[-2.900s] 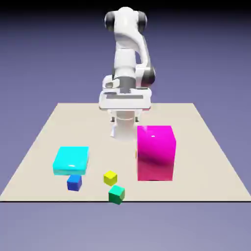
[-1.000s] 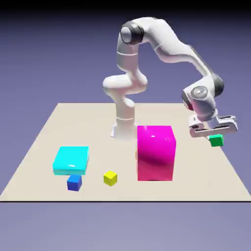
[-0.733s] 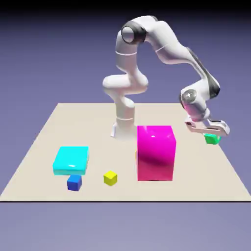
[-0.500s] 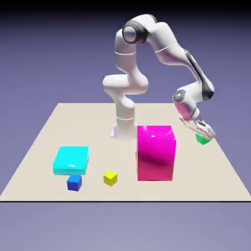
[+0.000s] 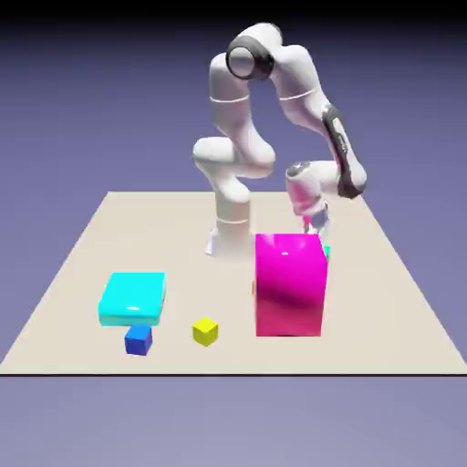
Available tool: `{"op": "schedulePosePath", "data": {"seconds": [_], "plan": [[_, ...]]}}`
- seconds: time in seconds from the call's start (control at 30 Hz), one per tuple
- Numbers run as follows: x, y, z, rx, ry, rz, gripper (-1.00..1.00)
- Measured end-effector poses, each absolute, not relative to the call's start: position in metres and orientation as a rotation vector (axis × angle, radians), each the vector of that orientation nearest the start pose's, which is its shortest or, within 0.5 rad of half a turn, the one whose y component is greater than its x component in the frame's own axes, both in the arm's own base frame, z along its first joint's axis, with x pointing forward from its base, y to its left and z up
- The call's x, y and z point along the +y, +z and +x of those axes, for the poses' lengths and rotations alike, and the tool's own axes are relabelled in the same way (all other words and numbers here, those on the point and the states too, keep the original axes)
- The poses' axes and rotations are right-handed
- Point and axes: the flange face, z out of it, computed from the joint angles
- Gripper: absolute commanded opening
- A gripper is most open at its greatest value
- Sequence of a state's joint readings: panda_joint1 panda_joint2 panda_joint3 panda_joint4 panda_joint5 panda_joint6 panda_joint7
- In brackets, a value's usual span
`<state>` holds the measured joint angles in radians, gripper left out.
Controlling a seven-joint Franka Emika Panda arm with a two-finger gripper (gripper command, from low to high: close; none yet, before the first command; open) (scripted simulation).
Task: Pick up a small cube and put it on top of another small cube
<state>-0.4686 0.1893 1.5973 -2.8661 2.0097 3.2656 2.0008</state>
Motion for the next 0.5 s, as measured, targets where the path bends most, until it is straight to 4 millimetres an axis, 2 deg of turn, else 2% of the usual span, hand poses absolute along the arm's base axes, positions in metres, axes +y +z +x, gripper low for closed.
{"op": "schedulePosePath", "data": {"seconds": [0.27,0.5], "plan": [[0.148,0.192,0.191,3.064,0.244,0.285,-1.00],[0.135,0.209,0.198,2.966,0.212,0.652,-1.00]]}}
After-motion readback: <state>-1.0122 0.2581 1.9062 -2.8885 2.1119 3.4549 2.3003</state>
